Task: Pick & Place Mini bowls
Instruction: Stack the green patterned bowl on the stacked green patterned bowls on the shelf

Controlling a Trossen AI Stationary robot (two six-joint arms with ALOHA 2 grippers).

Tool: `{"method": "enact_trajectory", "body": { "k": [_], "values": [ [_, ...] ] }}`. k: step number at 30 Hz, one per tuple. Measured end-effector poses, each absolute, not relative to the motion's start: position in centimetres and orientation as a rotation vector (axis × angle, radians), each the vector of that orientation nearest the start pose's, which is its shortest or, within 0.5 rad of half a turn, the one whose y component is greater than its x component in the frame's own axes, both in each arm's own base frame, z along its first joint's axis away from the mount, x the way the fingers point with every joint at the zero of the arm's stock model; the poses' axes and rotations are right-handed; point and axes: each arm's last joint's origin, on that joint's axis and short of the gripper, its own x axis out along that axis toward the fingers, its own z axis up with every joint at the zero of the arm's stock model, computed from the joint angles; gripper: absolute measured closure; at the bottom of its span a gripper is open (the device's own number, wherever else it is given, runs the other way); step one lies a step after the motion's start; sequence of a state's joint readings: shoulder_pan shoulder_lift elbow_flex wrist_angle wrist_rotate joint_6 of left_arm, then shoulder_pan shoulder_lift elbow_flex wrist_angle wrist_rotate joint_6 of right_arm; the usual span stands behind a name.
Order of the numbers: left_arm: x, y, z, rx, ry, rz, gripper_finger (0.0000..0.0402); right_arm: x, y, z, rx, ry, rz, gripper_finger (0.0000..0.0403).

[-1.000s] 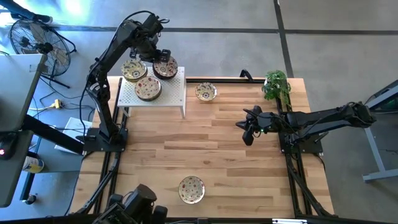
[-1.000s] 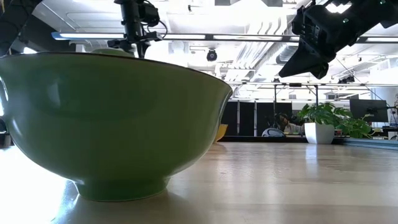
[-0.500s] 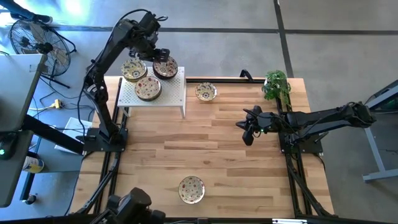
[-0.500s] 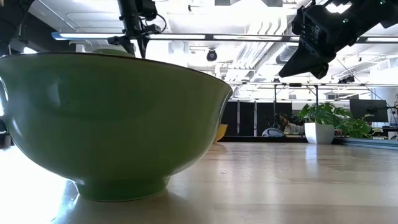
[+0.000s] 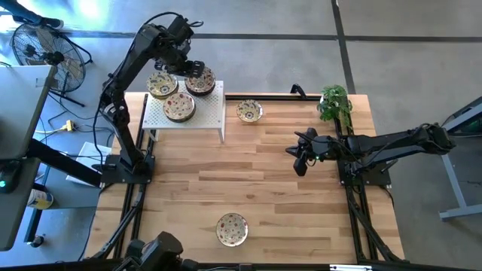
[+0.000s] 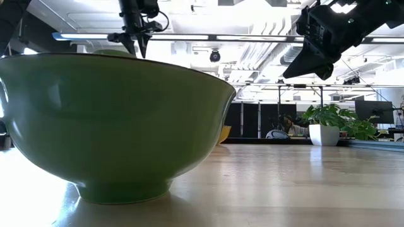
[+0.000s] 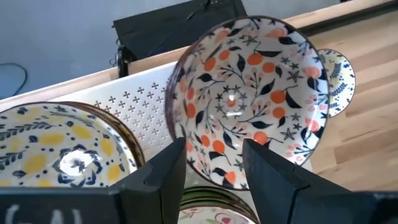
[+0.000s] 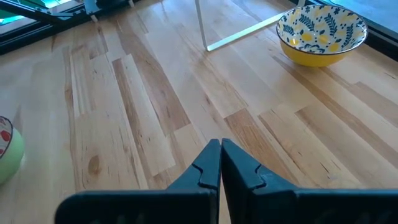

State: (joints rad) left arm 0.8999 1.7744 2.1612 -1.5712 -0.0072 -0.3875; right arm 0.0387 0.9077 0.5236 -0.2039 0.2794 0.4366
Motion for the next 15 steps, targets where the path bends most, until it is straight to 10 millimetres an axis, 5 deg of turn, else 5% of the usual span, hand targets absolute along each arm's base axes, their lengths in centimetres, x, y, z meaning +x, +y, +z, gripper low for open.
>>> {"method": "enact_trajectory", "body": {
  "k": [8, 15],
  "values": [
    [20.3, 23.6, 42.5, -0.739, 0.962, 1.039, 0.0296, 18.7, -0.1, 22.2, 0.334, 0.519, -0.356, 0.0401],
    [22.1, 17.8, 47.1, -0.467, 0.700, 0.915, 0.0394, 18.7, -0.1, 22.2, 0.344, 0.515, -0.365, 0.0402]
  ]
}}
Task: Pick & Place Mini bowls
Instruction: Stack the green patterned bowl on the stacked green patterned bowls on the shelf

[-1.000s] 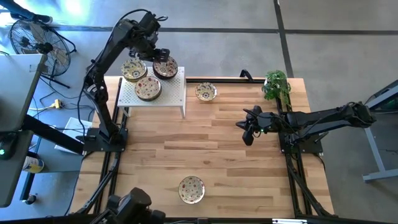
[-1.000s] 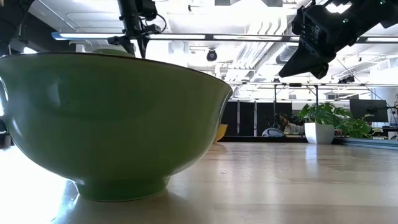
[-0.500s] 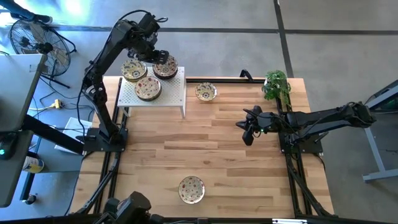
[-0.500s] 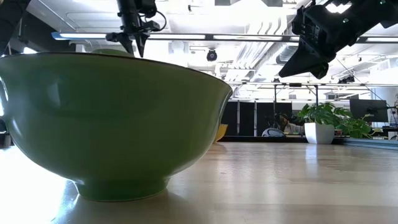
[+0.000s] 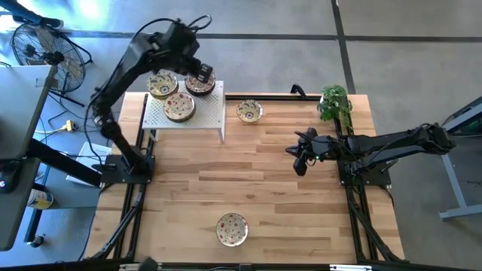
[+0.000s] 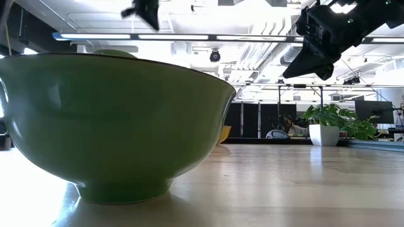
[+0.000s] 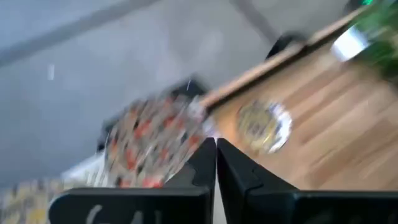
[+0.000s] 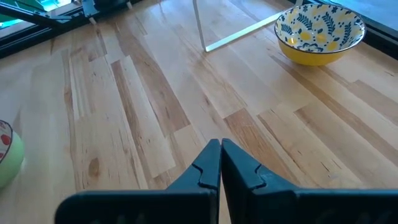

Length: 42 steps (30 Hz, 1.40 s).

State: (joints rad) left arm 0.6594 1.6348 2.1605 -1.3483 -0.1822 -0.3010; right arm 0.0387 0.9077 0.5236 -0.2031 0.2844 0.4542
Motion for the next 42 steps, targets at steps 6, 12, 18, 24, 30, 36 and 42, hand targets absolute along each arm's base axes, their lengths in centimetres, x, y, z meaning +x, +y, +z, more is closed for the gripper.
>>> {"method": "enact_trajectory", "body": {
  "k": [6, 12, 18, 24, 30, 36, 42],
  "values": [
    [23.8, 11.9, 49.6, -0.289, 0.574, 0.773, 0.0390, 18.8, -0.3, 22.4, 0.345, 0.491, -0.372, 0.0402],
    [25.2, 6.2, 49.6, -0.208, 0.611, 0.575, 0.0399, 19.0, -1.1, 22.7, 0.344, 0.457, -0.387, 0.0402],
    [26.5, 0.3, 48.6, -0.185, 0.645, 0.398, 0.0400, 19.0, -1.6, 22.8, 0.359, 0.455, -0.378, 0.0401],
    [27.5, -5.4, 44.6, -0.235, 0.800, 0.277, 0.0401, 19.0, -1.6, 22.7, 0.362, 0.458, -0.367, 0.0401],
    [28.4, -10.9, 39.5, -0.322, 0.948, 0.120, 0.0401, 19.0, -1.5, 22.7, 0.359, 0.470, -0.323, 0.0402],
    [28.7, -14.9, 34.1, -0.455, 1.010, 0.024, 0.0401, 19.0, -1.4, 22.7, 0.369, 0.480, -0.280, 0.0402],
    [28.5, -16.8, 29.3, -0.609, 1.041, 0.074, 0.0388, 19.0, -1.3, 22.7, 0.379, 0.490, -0.249, 0.0401]
  ]
}}
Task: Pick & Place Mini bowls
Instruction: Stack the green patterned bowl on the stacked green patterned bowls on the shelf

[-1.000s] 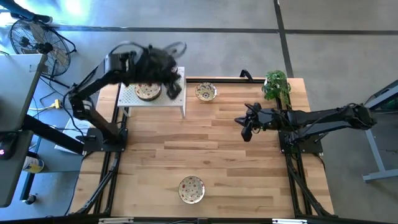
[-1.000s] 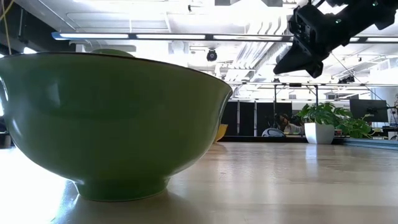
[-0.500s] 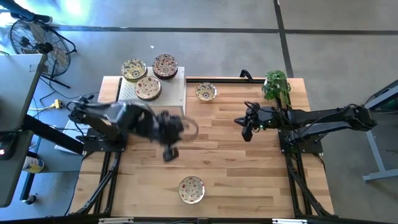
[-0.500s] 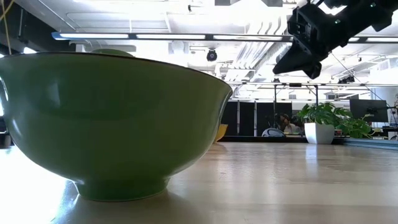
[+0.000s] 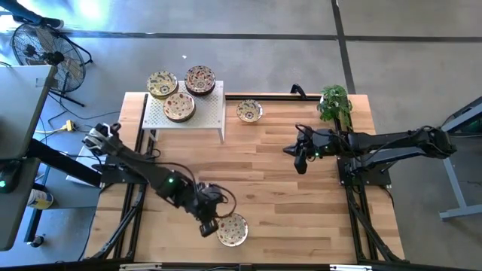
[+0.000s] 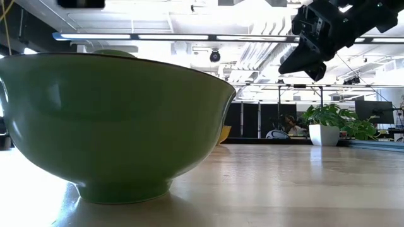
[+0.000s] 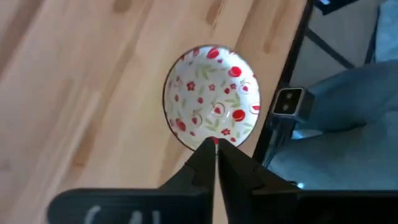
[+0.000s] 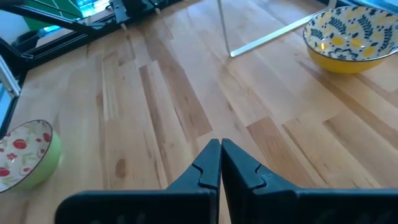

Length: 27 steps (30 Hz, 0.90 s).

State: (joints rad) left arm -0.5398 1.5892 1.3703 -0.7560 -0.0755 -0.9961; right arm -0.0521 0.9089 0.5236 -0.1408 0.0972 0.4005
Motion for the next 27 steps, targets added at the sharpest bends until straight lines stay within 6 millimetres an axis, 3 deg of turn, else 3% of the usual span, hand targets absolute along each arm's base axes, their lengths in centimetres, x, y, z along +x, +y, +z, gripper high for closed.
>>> {"method": "enact_trajectory", "body": {
  "k": [4, 9, 13, 27],
  "values": [
    [29.0, -17.1, 26.5, -0.653, 1.138, 0.157, 0.0342, 19.0, -1.3, 22.7, 0.380, 0.492, -0.242, 0.0402],
    [30.4, -17.9, 24.4, -0.689, 1.156, 0.196, 0.0263, 19.0, -1.2, 22.6, 0.380, 0.497, -0.242, 0.0402],
    [31.5, -18.1, 22.8, -0.702, 1.163, 0.213, 0.0224, 19.0, -1.2, 22.5, 0.385, 0.509, -0.231, 0.0402],
    [32.4, -18.1, 21.3, -0.681, 1.131, 0.280, 0.0248, 18.8, -1.1, 22.2, 0.400, 0.557, -0.208, 0.0401]
  ]
}}
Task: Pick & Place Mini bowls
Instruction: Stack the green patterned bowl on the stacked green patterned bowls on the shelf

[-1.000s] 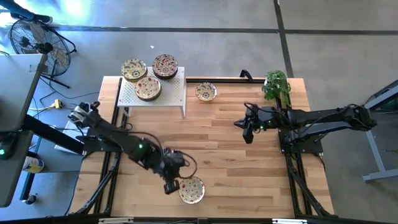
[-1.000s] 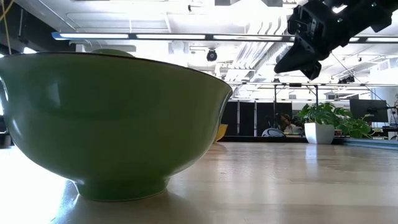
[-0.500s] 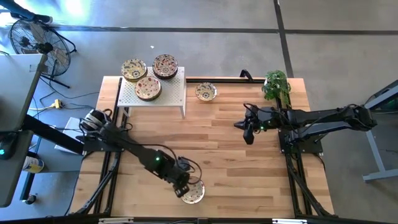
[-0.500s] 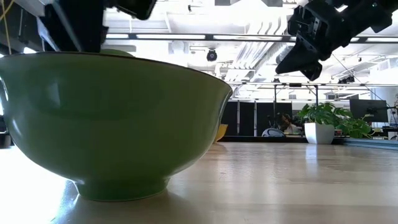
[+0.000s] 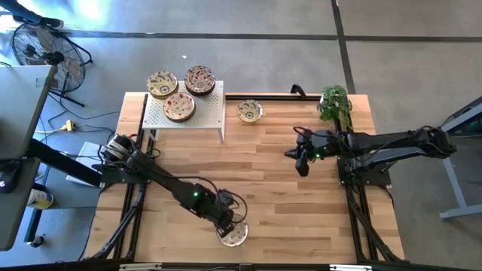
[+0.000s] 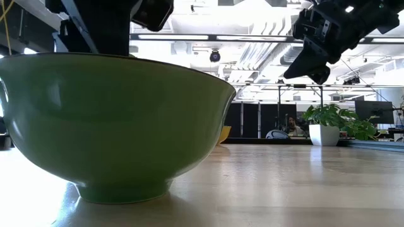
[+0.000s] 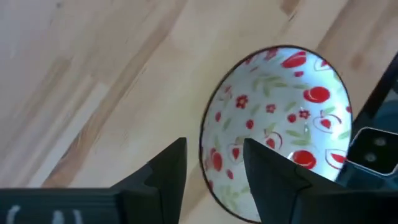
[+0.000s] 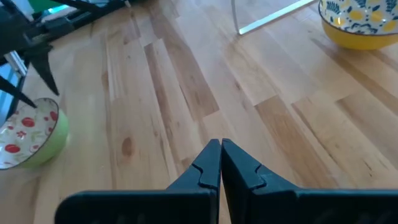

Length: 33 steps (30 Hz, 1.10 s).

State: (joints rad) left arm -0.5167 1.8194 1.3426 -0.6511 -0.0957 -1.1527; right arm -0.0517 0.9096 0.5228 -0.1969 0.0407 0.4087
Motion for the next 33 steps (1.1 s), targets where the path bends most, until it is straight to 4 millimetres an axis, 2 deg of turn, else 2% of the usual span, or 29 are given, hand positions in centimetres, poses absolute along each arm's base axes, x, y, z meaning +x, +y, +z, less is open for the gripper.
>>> {"method": "enact_trajectory", "body": {
  "k": [2, 6, 12, 15, 18, 20, 24, 29, 33],
  "values": [
    [32.4, -18.1, 21.2, -0.666, 1.131, 0.293, 0.0249, 18.7, -1.1, 22.1, 0.402, 0.567, -0.204, 0.0402],
    [32.8, -18.3, 19.5, -0.657, 1.177, 0.311, 0.0249, 18.7, -1.0, 22.1, 0.403, 0.573, -0.182, 0.0402],
    [33.4, -18.9, 17.8, -0.656, 1.234, 0.257, 0.0253, 18.6, -1.0, 21.9, 0.401, 0.594, -0.178, 0.0402],
    [33.5, -19.0, 17.1, -0.647, 1.260, 0.260, 0.0282, 18.6, -1.0, 21.9, 0.403, 0.602, -0.173, 0.0402],
    [33.4, -19.0, 17.2, -0.648, 1.277, 0.246, 0.0344, 18.6, -1.0, 21.9, 0.402, 0.603, -0.173, 0.0403],
    [33.2, -18.8, 18.1, -0.646, 1.278, 0.219, 0.0383, 18.6, -1.0, 21.9, 0.397, 0.599, -0.171, 0.0403],
    [32.5, -17.7, 19.8, -0.644, 1.287, 0.225, 0.0389, 18.7, -1.0, 22.1, 0.395, 0.577, -0.168, 0.0403],
    [30.6, -14.4, 22.6, -0.568, 1.308, 0.358, 0.0394, 18.8, -1.0, 22.2, 0.395, 0.562, -0.172, 0.0403],
    [28.2, -11.3, 23.1, -0.597, 1.294, 0.404, 0.0396, 18.8, -1.0, 22.2, 0.406, 0.555, -0.184, 0.0403]
  ]
}}
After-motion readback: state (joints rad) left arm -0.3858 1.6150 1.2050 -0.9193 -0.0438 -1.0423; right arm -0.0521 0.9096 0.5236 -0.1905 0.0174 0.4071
